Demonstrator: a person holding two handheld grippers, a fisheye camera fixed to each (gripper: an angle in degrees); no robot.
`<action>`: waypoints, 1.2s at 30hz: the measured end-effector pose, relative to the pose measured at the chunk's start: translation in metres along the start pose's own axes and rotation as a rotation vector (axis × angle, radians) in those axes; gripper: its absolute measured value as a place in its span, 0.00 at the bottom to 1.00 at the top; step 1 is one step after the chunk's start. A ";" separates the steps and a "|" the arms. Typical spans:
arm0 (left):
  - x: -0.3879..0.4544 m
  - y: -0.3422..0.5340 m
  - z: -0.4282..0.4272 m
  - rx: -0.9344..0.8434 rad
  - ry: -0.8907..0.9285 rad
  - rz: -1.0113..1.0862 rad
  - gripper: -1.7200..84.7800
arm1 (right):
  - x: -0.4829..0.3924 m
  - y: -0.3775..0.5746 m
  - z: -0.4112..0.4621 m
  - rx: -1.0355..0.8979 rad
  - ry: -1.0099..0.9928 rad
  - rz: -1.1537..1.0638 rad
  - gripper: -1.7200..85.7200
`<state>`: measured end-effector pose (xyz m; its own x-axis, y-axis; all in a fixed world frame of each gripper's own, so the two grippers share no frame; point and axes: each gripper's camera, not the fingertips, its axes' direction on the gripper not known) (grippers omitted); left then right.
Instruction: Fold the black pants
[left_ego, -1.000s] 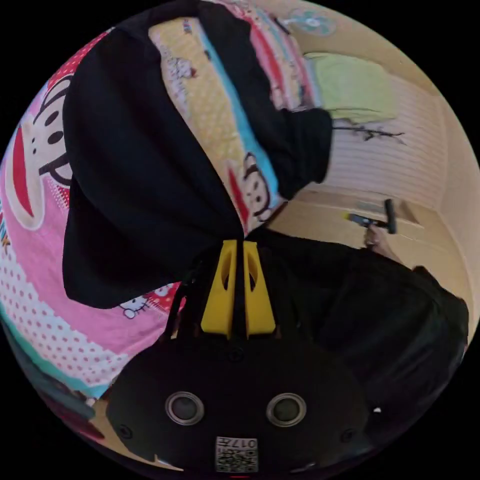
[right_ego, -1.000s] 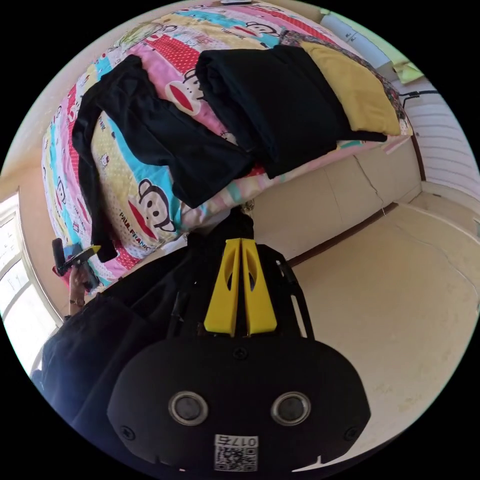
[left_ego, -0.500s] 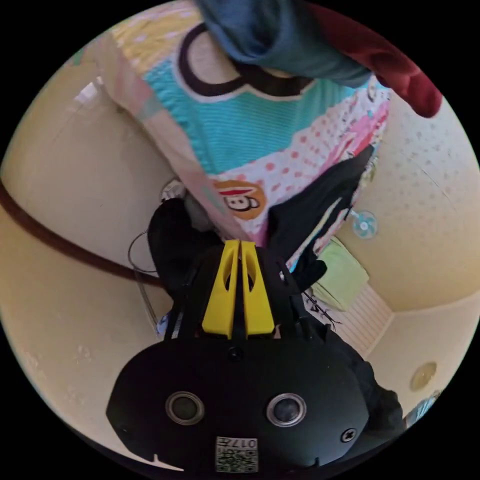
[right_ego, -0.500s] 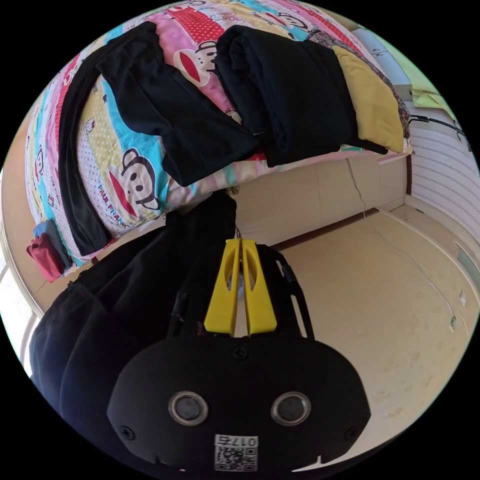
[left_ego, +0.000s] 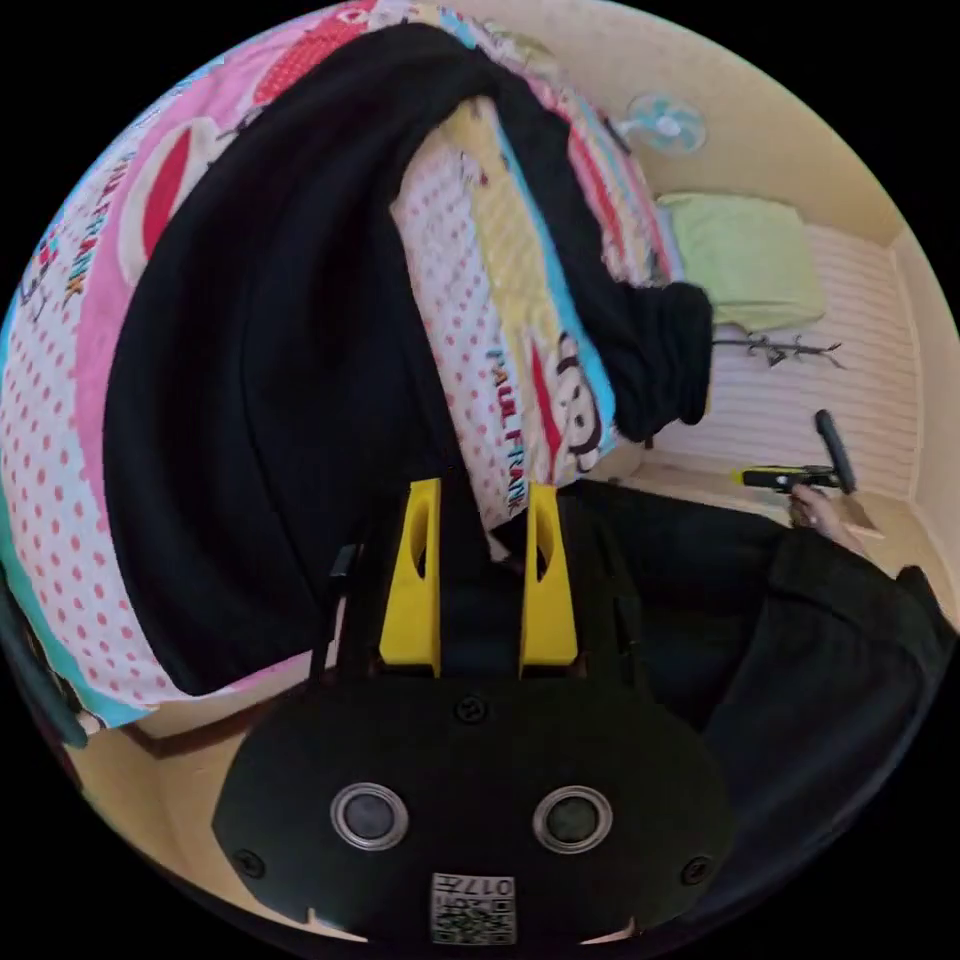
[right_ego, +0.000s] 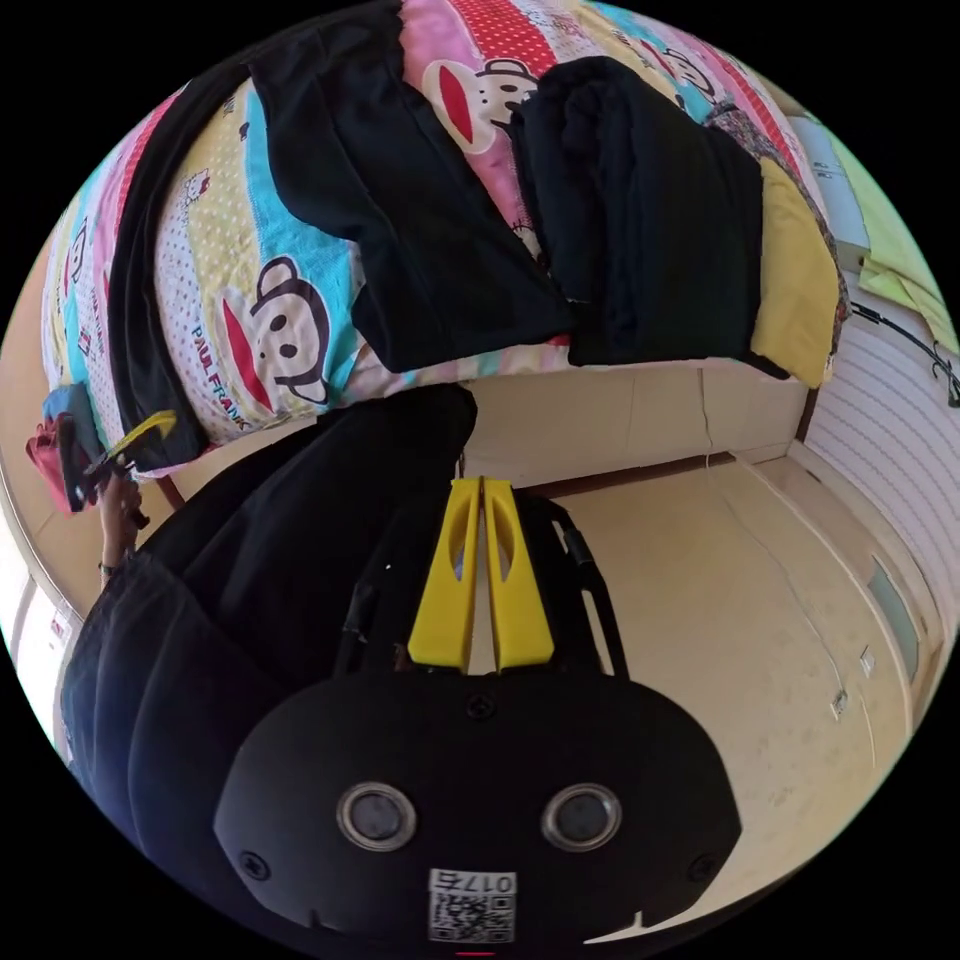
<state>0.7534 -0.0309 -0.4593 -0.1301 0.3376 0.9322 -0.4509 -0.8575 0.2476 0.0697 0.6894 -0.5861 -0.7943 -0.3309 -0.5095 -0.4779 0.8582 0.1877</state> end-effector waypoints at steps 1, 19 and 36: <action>0.005 -0.011 0.019 -0.052 -0.125 -0.028 0.13 | 0.003 -0.006 -0.006 0.009 0.006 -0.015 0.03; 0.006 0.147 0.069 0.211 0.487 -0.487 0.05 | 0.115 -0.087 -0.026 0.179 -0.118 -0.265 0.10; 0.121 0.285 0.128 0.490 0.602 -0.621 0.07 | 0.184 -0.156 0.045 0.060 -0.081 -0.450 0.08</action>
<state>0.7224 -0.2847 -0.2423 -0.4823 0.8054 0.3445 -0.1935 -0.4815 0.8548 0.0147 0.5122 -0.7469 -0.4799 -0.6462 -0.5934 -0.7441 0.6581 -0.1148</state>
